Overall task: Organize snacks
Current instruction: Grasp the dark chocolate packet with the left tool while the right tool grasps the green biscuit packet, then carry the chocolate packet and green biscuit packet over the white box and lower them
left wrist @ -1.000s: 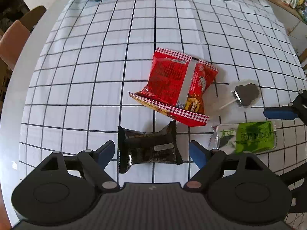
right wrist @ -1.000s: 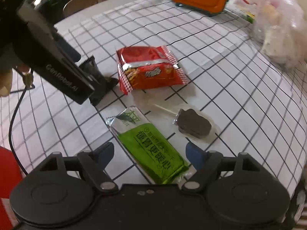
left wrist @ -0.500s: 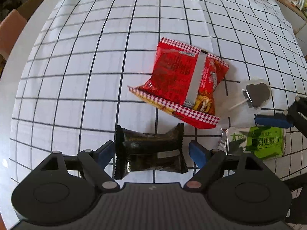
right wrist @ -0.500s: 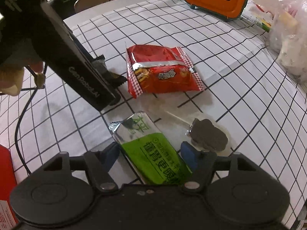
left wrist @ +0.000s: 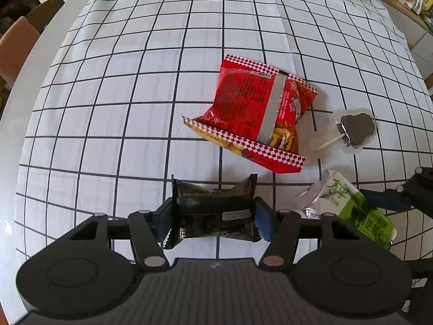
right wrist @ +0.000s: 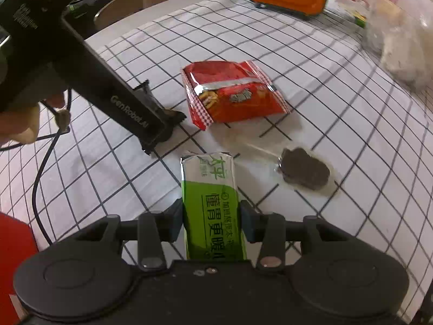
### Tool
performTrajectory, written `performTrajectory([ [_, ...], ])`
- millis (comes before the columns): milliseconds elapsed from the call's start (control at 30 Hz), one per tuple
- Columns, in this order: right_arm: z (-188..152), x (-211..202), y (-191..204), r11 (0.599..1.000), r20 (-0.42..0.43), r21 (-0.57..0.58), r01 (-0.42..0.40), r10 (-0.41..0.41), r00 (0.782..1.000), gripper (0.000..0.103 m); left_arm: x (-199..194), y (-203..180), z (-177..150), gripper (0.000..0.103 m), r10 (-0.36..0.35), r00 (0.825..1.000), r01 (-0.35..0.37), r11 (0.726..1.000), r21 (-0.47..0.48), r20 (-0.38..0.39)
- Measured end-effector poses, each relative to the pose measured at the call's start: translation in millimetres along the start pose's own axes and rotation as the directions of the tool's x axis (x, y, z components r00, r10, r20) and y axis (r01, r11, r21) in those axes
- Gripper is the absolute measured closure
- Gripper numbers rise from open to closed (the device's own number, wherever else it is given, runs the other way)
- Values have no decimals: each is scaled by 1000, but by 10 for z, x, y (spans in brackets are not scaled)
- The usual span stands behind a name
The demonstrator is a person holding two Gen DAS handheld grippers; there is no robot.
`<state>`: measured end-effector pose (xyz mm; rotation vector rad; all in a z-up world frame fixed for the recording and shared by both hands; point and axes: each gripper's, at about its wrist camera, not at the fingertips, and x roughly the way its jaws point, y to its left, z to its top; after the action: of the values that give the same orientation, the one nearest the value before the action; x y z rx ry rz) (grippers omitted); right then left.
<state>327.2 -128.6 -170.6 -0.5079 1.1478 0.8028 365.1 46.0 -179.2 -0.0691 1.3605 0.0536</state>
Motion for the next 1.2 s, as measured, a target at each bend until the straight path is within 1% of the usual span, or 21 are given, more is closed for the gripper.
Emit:
performTrajectory([
  [300,-136,-190,37,995,-10,95,38,-37,999,61,-119,110,-146,48,-33,999,33,998,-49,-6],
  [567,-180,-553,84,985,30,156,71,-77,997,61,-386,219,-247,48,-66,997,68,995,-70,31],
  [667,-176,-730,121,982,47,170,83,-93,995,61,-566,247,-282,48,-84,995,88,994,-72,54],
  [833,-173,-1045,212,977,79,192,92,-108,991,61,-931,240,-349,48,-109,989,114,992,-46,98],
  [1067,-214,-1459,409,965,93,232,118,-143,985,61,-1364,123,-540,48,-84,989,84,996,9,121],
  [1200,-291,-1720,563,961,117,247,124,-156,981,61,-1626,95,-727,48,-124,979,121,992,31,159],
])
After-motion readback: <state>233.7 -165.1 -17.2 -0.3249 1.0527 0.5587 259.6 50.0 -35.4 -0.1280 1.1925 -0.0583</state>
